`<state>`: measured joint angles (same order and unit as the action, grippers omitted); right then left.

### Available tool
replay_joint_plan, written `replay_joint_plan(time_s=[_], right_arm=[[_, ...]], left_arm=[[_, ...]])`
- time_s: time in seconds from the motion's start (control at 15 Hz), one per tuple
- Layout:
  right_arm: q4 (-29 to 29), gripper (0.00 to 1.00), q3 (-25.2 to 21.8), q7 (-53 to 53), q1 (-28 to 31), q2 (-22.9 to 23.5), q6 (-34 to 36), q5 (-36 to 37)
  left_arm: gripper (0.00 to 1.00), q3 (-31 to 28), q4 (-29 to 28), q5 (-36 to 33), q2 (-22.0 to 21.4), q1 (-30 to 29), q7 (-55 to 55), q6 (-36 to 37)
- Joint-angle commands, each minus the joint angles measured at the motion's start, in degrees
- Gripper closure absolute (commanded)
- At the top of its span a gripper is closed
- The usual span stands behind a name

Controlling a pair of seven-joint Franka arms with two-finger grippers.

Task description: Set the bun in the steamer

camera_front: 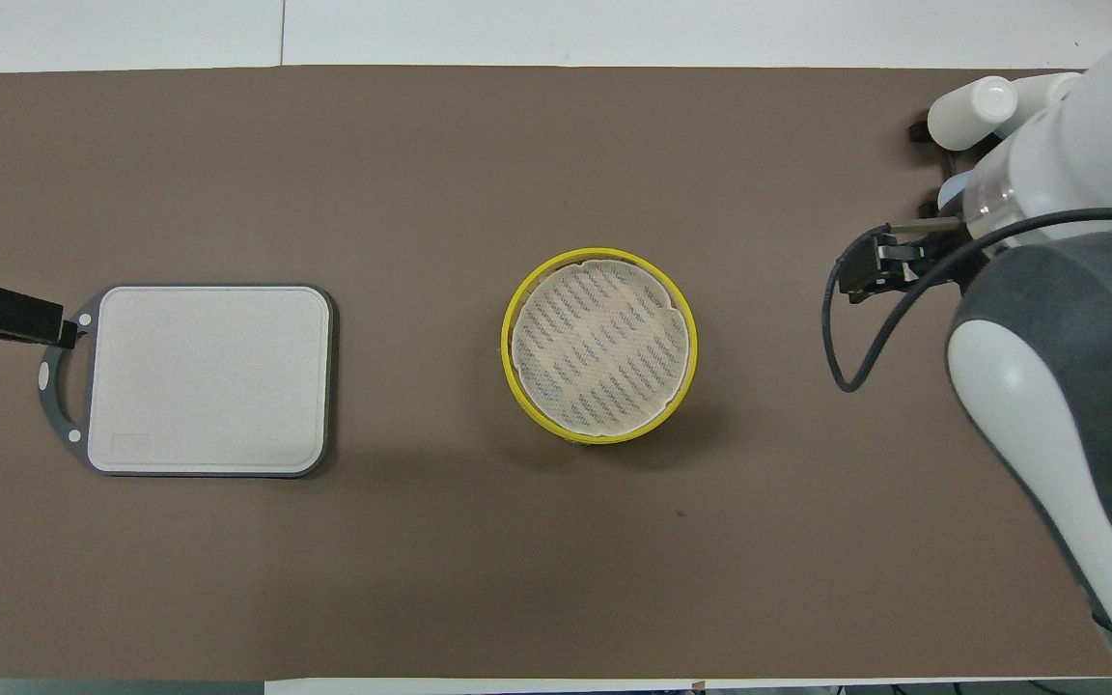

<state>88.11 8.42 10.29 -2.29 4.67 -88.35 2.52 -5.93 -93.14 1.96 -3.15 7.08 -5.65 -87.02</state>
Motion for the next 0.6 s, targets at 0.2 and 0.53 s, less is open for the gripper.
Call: replay_joint_plan(time_s=[0.2,0.53], right_arm=[[8.04,0.00,0.72,-3.70,2.20,-5.20,-6.31,-0.41],[8.13,0.00,0.10,-3.61,3.52,-5.20,-5.61,-0.49]], left_arm=[[0.00,0.04,-0.63,-1.52,-0.46,0.30,-2.25,-1.48],[0.00,0.21,-0.55,-3.36,-0.37,0.30,-2.17,-1.66]])
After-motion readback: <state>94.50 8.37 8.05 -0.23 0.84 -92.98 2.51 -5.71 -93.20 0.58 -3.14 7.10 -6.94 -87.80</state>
